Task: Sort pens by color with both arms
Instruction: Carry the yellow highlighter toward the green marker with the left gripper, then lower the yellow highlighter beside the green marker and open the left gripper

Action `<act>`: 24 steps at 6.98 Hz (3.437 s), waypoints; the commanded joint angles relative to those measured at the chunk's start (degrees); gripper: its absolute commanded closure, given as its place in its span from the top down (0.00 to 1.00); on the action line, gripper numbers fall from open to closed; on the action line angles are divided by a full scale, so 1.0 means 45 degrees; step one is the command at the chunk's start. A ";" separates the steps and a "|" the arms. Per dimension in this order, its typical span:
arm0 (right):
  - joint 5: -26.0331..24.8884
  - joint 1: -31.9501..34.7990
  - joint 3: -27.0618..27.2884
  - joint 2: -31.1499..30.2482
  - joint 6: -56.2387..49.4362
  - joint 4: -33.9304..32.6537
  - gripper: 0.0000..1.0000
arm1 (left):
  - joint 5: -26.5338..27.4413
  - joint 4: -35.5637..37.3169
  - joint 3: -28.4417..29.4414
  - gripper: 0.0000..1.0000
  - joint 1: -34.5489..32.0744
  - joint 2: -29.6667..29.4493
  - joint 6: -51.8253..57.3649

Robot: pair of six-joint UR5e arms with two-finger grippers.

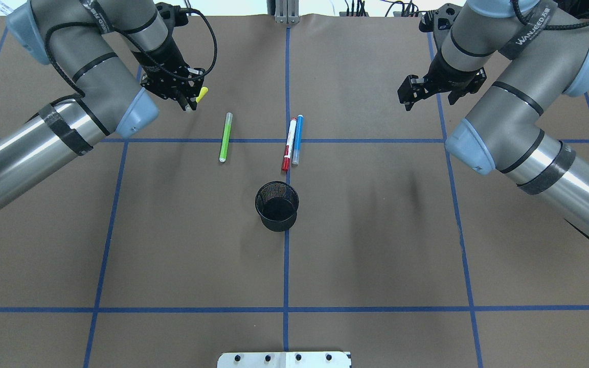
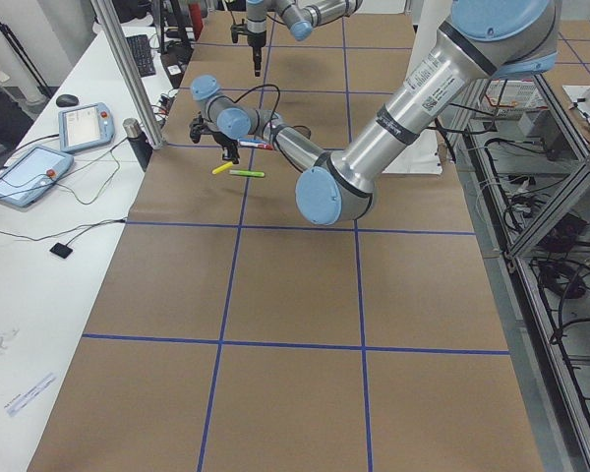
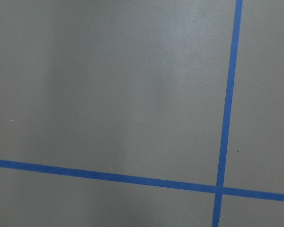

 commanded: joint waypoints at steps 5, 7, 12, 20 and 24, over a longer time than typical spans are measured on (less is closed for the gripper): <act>-0.0003 -0.0001 -0.0114 0.0033 0.0000 0.0001 0.99 | 0.0790 -0.0024 -0.0221 0.22 0.1097 0.0104 -0.0207; -0.0003 -0.0001 -0.0212 0.0073 0.0000 0.0001 0.99 | 0.0908 -0.0004 -0.0240 0.22 0.1374 0.0084 -0.0246; -0.0022 -0.0001 -0.0426 0.0092 -0.0020 0.0020 0.99 | 0.0908 -0.0179 -0.0241 0.22 0.1958 -0.0325 -0.1221; -0.0276 -0.0001 -0.0720 0.0111 0.0019 0.0470 0.99 | 0.0908 -0.0161 -0.0534 0.22 0.1570 0.0142 -0.0131; -0.0276 -0.0021 -0.0759 0.0112 0.0000 0.0469 0.99 | 0.0889 -0.0180 -0.0689 0.24 0.1589 0.0494 -0.0129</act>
